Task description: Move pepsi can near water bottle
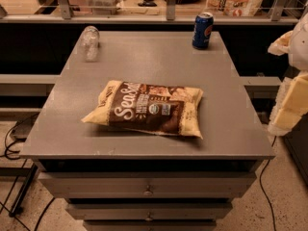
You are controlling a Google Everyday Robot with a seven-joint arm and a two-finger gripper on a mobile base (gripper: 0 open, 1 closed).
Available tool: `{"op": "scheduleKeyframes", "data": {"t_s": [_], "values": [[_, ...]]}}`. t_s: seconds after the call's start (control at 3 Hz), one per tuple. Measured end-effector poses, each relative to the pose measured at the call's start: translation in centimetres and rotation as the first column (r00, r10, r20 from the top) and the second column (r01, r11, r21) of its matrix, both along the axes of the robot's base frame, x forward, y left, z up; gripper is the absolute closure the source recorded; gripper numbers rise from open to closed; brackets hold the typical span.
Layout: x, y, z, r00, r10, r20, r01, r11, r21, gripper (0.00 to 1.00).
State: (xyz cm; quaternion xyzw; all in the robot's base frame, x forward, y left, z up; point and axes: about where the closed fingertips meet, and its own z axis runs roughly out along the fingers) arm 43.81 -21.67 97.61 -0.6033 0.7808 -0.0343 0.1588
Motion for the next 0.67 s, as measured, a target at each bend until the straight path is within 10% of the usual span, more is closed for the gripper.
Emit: {"op": "scheduleKeyframes", "data": {"t_s": [0.67], "values": [[0.11,-0.01,0.03,1.0,-0.001,0.004,0.001,1.0,0.008,0.0]]}}
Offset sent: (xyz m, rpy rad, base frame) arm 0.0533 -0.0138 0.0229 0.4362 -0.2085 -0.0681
